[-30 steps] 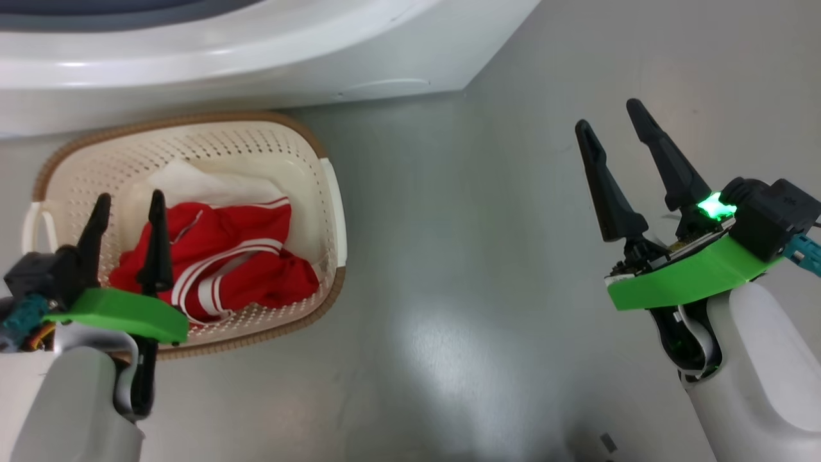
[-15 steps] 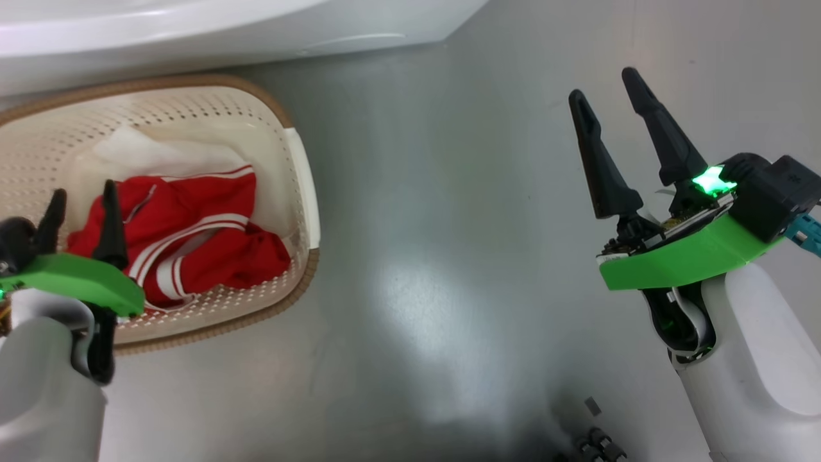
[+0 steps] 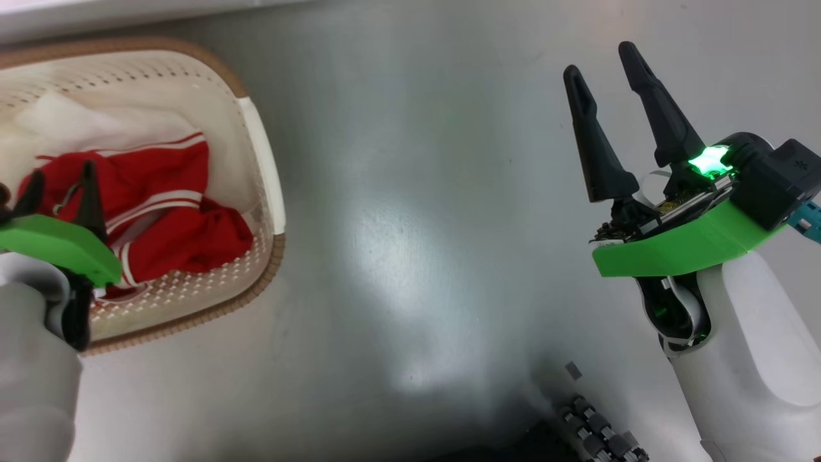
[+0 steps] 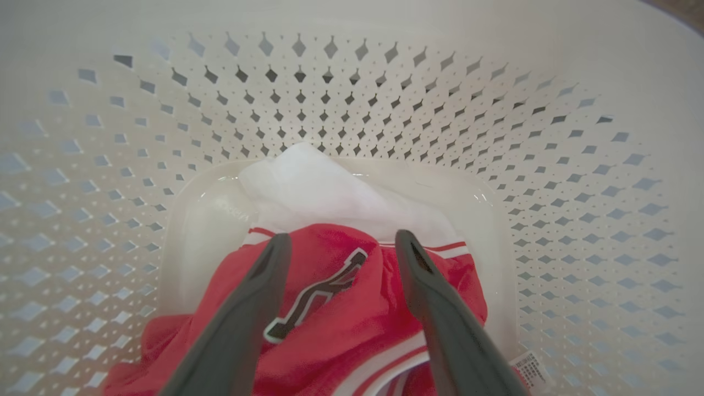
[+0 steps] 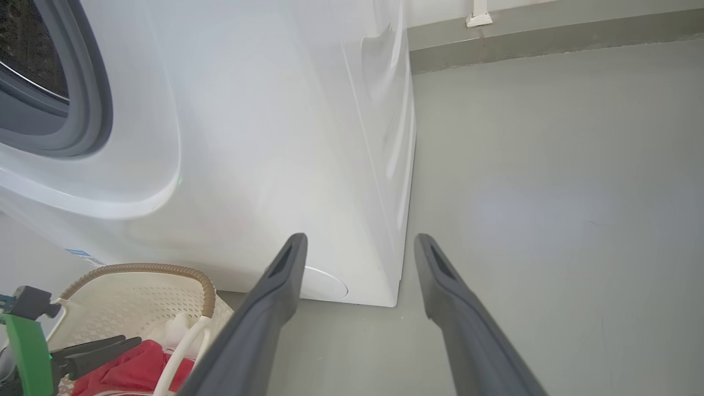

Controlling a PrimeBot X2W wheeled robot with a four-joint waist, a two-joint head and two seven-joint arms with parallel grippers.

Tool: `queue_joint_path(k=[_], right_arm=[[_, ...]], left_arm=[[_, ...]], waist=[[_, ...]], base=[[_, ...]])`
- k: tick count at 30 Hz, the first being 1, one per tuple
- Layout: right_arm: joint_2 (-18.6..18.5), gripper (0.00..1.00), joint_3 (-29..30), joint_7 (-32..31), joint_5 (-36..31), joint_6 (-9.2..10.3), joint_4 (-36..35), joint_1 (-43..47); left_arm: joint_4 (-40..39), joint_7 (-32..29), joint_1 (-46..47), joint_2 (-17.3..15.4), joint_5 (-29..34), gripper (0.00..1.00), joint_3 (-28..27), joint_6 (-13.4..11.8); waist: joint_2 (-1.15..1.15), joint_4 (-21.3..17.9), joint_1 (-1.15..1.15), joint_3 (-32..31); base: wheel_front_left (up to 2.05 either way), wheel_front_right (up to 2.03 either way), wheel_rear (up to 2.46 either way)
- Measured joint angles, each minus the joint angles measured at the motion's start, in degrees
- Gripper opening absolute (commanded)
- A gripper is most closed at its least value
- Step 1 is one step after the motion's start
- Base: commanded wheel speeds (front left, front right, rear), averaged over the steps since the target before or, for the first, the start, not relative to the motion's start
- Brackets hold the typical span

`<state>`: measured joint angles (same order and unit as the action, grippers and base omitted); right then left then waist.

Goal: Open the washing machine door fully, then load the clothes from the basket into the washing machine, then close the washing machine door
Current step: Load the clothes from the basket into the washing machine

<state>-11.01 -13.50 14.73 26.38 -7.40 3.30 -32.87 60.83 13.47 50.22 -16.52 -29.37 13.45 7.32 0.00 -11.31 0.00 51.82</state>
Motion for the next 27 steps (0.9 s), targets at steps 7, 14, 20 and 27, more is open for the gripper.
queue_joint_path(k=[7, 14, 20, 27], right_arm=[[0.47, 1.00, -0.30, 0.00, -0.14, 0.00, -0.44, -0.16], [0.65, 1.00, -0.34, 0.00, -1.04, 0.00, -0.65, -1.21], [0.93, 1.00, -0.36, 0.00, -1.05, 0.00, -0.64, -1.21], [1.10, 1.00, -0.45, 0.00, -1.05, 0.00, -0.62, -1.26]], left_arm=[[3.61, -1.49, 3.08, -2.19, -2.65, 1.00, 2.76, 0.00], [6.09, -4.60, 5.15, -2.47, -4.79, 1.00, 5.76, 0.00], [6.36, -9.00, 5.35, -2.41, -6.60, 1.00, 9.35, 0.00], [6.54, -11.14, 5.37, -2.85, -9.20, 0.67, 11.72, 0.00]], waist=[[0.00, -1.36, 0.00, 3.05], [0.00, -2.36, 0.00, 5.13], [0.00, -2.58, 0.00, 5.68], [0.00, -2.51, 0.00, 5.65]], base=[[0.00, 0.00, 0.00], [0.00, 0.00, 0.00], [0.00, 0.00, 0.00], [0.00, 0.00, 0.00]])
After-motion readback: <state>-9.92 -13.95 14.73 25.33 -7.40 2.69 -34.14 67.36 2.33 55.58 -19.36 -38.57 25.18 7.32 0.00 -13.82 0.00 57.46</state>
